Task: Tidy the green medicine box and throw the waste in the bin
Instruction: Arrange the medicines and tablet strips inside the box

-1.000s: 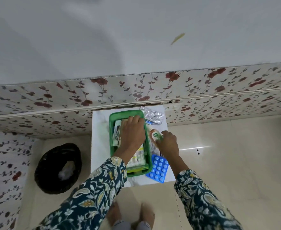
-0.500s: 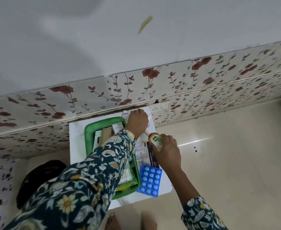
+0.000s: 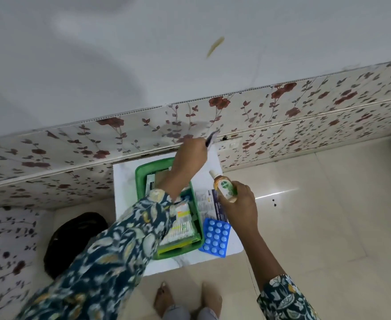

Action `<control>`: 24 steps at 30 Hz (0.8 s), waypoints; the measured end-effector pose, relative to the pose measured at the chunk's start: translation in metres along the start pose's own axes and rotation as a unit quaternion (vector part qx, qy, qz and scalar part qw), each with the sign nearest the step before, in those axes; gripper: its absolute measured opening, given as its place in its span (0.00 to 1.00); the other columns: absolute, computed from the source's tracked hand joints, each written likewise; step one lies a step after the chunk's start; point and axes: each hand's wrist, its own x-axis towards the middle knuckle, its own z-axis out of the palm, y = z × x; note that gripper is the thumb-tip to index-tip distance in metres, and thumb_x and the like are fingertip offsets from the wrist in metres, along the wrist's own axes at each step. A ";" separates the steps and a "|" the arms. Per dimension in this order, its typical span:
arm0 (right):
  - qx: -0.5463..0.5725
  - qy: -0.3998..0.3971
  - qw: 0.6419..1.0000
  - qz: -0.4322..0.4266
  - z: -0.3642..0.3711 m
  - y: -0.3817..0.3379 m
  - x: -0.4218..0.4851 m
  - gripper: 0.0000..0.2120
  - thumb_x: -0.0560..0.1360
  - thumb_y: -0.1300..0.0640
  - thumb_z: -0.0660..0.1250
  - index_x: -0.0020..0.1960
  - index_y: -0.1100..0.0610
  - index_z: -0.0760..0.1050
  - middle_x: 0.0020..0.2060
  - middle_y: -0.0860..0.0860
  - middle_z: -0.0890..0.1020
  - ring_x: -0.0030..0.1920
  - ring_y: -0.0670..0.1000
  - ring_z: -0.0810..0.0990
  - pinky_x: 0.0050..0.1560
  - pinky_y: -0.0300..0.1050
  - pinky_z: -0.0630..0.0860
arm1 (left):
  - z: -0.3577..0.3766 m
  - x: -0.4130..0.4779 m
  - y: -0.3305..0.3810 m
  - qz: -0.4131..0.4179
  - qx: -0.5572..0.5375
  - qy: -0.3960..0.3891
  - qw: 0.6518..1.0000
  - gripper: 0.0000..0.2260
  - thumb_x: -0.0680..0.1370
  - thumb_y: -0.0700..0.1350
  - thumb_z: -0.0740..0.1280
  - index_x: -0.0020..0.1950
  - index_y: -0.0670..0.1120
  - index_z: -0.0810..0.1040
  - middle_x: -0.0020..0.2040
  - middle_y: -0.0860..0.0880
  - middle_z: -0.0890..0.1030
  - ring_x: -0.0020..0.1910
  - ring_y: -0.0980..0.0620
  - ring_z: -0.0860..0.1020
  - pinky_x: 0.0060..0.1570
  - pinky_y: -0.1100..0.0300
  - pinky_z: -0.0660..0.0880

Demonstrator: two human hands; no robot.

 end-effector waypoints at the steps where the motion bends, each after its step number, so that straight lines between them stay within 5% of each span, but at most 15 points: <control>1: 0.011 -0.004 1.000 -0.003 -0.001 -0.007 -0.006 0.20 0.71 0.52 0.69 0.61 0.57 0.73 0.52 0.54 0.78 0.54 0.53 0.74 0.46 0.42 0.68 | -0.017 -0.014 -0.008 -0.026 -0.065 0.026 0.997 0.12 0.79 0.40 0.57 0.40 0.39 0.77 0.31 0.45 0.73 0.27 0.49 0.69 0.25 0.62 0.60; 5: 0.035 -0.039 0.999 -0.009 0.009 -0.033 -0.029 0.17 0.69 0.53 0.70 0.56 0.58 0.75 0.50 0.54 0.80 0.52 0.54 0.76 0.46 0.44 0.72 | -0.058 -0.067 -0.064 -0.166 -0.210 0.033 0.963 0.11 0.78 0.39 0.59 0.42 0.37 0.79 0.40 0.36 0.82 0.40 0.41 0.81 0.42 0.49 0.79; 7: 0.024 -0.054 0.998 -0.006 0.022 -0.046 -0.039 0.17 0.68 0.52 0.70 0.54 0.58 0.76 0.49 0.56 0.80 0.52 0.55 0.75 0.48 0.48 0.74 | -0.063 -0.084 -0.090 -0.239 -0.272 0.002 0.932 0.10 0.78 0.37 0.60 0.46 0.33 0.79 0.48 0.30 0.81 0.46 0.35 0.82 0.50 0.40 0.79; 11: -0.077 -0.017 0.996 -0.034 0.057 -0.069 -0.042 0.23 0.68 0.48 0.70 0.57 0.60 0.74 0.54 0.57 0.76 0.56 0.57 0.71 0.53 0.50 0.69 | -0.053 -0.091 -0.115 -0.336 -0.337 -0.027 0.879 0.09 0.78 0.34 0.60 0.40 0.38 0.77 0.54 0.33 0.81 0.41 0.39 0.82 0.32 0.56 0.82; 12: -0.101 -0.017 0.994 -0.037 0.065 -0.075 -0.040 0.24 0.69 0.47 0.68 0.59 0.60 0.73 0.56 0.57 0.75 0.58 0.57 0.70 0.55 0.51 0.68 | -0.051 -0.090 -0.118 -0.338 -0.339 -0.024 0.878 0.09 0.79 0.34 0.60 0.40 0.38 0.77 0.55 0.32 0.81 0.41 0.39 0.82 0.34 0.56 0.82; 15: -0.170 -0.033 0.984 -0.048 0.081 -0.082 -0.035 0.24 0.72 0.45 0.64 0.62 0.59 0.69 0.60 0.56 0.71 0.61 0.57 0.67 0.59 0.53 0.65 | -0.043 -0.089 -0.118 -0.310 -0.245 0.010 0.919 0.09 0.80 0.39 0.59 0.50 0.37 0.78 0.55 0.33 0.80 0.49 0.37 0.81 0.51 0.46 0.79; 19: -0.231 -0.045 0.971 -0.050 0.085 -0.081 -0.034 0.18 0.75 0.54 0.59 0.63 0.59 0.70 0.60 0.55 0.74 0.62 0.57 0.67 0.61 0.54 0.64 | -0.030 -0.099 -0.098 -0.261 -0.092 0.015 0.961 0.17 0.77 0.47 0.64 0.62 0.38 0.71 0.58 0.37 0.79 0.56 0.38 0.77 0.53 0.48 0.74; 24: -0.250 -0.064 0.964 -0.065 0.083 -0.085 -0.032 0.18 0.75 0.54 0.59 0.63 0.57 0.70 0.60 0.56 0.75 0.61 0.57 0.69 0.61 0.54 0.63 | -0.020 -0.095 -0.098 -0.208 0.031 0.006 0.978 0.24 0.76 0.34 0.61 0.71 0.39 0.61 0.64 0.39 0.72 0.60 0.40 0.74 0.53 0.50 0.74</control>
